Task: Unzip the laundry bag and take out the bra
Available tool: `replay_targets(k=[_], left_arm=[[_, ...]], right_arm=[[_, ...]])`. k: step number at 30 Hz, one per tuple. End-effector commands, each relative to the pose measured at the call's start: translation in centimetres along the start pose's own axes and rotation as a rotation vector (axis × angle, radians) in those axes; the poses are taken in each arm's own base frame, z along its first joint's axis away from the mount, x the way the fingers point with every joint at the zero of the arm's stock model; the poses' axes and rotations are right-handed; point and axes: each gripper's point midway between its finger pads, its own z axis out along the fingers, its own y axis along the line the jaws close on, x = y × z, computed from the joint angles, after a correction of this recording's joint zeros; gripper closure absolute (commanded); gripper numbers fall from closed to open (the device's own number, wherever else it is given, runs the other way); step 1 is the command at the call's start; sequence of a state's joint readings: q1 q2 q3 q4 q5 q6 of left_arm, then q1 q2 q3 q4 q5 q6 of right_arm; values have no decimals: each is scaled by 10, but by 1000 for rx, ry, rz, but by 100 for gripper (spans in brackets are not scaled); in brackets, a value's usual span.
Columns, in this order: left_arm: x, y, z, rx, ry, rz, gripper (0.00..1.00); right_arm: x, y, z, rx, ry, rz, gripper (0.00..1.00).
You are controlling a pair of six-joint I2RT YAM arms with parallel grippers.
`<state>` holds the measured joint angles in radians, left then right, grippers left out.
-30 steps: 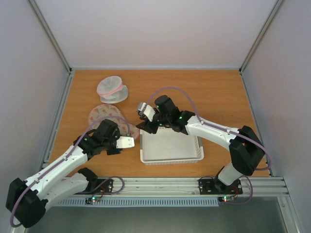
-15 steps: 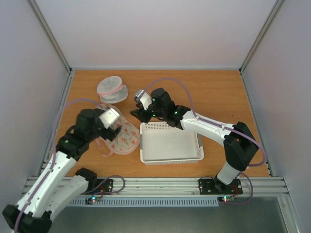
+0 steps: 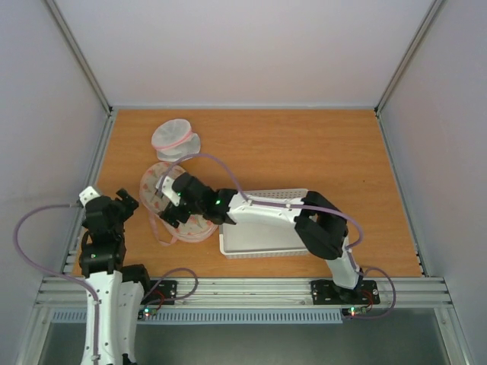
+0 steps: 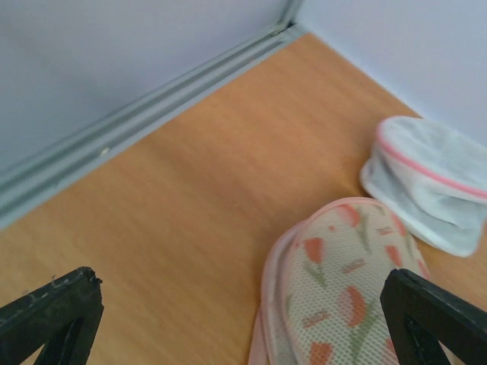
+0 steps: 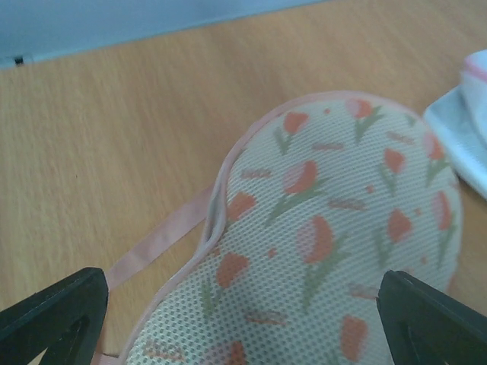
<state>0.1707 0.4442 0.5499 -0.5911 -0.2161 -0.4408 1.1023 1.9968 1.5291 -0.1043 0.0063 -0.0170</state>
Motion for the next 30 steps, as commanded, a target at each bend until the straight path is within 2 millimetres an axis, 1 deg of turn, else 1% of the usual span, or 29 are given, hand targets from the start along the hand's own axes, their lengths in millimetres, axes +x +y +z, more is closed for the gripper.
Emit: replay_targets(k=[1,3,4,5,8,10,15,17,19,20,22,26,27,30], left_arm=[[6,29,4,-89,-56,-236,1],[2,36,3,-108,-102,-249,1],[-1,39,2,-111,-125,-248,1],[-3,41,2,-112,-144,-248,1],[-5,47,0,-126,-183,-250,1],[-7,44,-1,-106,-191,-254,1],[-4,40,2,-84,-179,-265,1],[-4,39,2,-75,-182,-269,1],[-5,37,2,-64,-186,-270,1],[-6,37,2,-61,-187,-271,1],[-6,36,2,-57,-186,-270,1],[-4,34,3,-43,-180,-275,1],[-5,34,3,-42,-180,-276,1],[-3,34,4,-44,-175,-274,1]], right_arm=[[11,14,19,103,66,-150,2],[20,21,31,118,99,-185,2],[19,25,36,123,105,-199,2],[23,27,42,131,120,-214,1],[30,28,58,176,162,-254,2],[36,25,66,205,194,-272,1],[43,9,74,310,230,-286,2],[44,6,75,325,236,-289,2],[45,5,76,334,242,-288,5],[47,3,77,345,246,-289,7],[46,-1,75,370,248,-292,14],[40,-2,72,373,240,-293,28],[39,-1,72,371,238,-292,32],[33,-3,69,387,232,-292,52]])
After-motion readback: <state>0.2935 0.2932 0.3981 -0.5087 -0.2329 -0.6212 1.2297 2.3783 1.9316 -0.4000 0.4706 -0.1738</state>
